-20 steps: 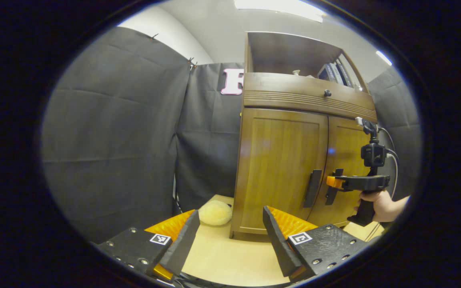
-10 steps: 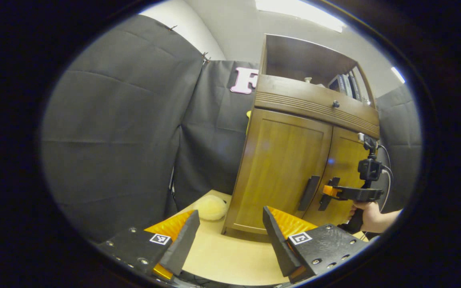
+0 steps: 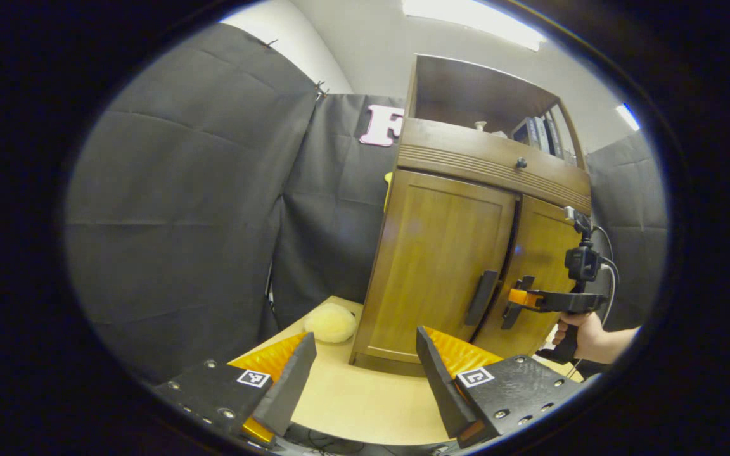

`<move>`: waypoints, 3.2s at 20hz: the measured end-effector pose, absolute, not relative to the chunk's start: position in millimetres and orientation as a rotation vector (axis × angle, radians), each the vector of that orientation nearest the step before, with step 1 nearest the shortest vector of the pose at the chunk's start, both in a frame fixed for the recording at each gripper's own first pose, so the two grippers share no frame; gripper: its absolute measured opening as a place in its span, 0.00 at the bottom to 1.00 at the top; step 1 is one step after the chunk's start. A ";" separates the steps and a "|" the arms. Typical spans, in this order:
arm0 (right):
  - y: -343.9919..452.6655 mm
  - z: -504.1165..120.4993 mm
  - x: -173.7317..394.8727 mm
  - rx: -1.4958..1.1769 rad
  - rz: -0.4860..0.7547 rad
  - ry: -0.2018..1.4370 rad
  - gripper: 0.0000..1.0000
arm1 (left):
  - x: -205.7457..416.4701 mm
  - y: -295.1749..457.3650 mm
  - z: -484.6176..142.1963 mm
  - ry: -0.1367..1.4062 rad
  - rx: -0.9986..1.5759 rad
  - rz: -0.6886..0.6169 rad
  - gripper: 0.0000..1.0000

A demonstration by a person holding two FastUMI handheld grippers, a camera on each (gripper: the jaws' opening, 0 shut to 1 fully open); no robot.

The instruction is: Open the right door of the double-door shoe cabinet with the right hand, and open the left door with the left hand.

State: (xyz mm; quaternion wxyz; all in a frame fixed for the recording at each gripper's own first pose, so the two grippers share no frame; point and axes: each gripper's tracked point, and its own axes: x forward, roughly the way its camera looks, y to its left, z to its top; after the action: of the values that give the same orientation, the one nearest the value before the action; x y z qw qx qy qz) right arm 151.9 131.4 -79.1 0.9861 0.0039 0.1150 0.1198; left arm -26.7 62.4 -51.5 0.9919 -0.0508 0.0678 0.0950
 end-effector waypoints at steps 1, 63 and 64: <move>130.8 -79.7 148.0 0.013 0.241 0.233 0.09 | -26.4 62.6 -50.4 0.133 -0.101 0.181 0.90; -129.7 -79.1 -26.9 0.019 -0.011 0.181 0.00 | 39.6 -21.2 -60.4 0.192 0.037 -0.280 0.90; -129.3 -79.2 -26.4 0.015 -0.004 0.182 0.00 | 40.9 -23.4 -59.9 0.190 0.045 -0.284 0.89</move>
State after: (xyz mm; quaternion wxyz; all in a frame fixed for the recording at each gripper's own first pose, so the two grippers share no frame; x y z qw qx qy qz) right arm -26.4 -129.3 -79.2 0.9959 0.0073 0.0906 -0.0018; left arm 40.9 -23.4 -59.9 0.9852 0.0224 0.0943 -0.1413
